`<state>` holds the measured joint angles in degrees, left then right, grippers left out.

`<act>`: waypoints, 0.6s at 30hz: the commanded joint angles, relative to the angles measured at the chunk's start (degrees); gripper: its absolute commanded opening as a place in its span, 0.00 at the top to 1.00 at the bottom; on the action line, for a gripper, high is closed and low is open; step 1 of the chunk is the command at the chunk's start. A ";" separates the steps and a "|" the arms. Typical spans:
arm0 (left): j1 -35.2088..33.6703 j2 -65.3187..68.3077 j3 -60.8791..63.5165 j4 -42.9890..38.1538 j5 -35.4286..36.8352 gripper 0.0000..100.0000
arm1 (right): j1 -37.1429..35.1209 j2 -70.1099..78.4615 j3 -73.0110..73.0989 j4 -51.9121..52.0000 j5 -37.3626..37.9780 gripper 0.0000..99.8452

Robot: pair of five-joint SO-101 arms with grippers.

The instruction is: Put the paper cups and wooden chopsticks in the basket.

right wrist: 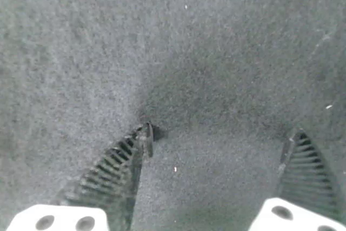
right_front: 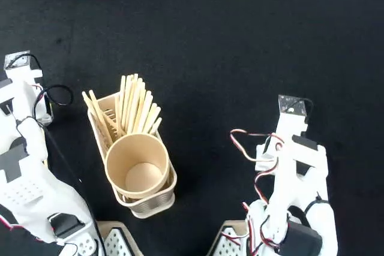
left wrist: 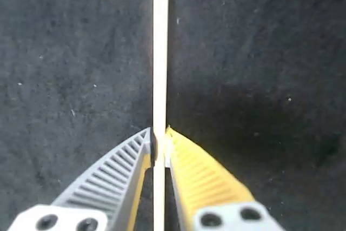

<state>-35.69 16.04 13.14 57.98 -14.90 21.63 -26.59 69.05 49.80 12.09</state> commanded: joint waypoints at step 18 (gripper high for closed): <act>10.51 -104.09 22.73 -8.97 7.12 0.97 | 0.79 -0.84 0.22 0.09 0.44 0.62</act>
<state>-29.36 -62.55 33.80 61.05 -13.05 21.63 -26.59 69.05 49.80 12.09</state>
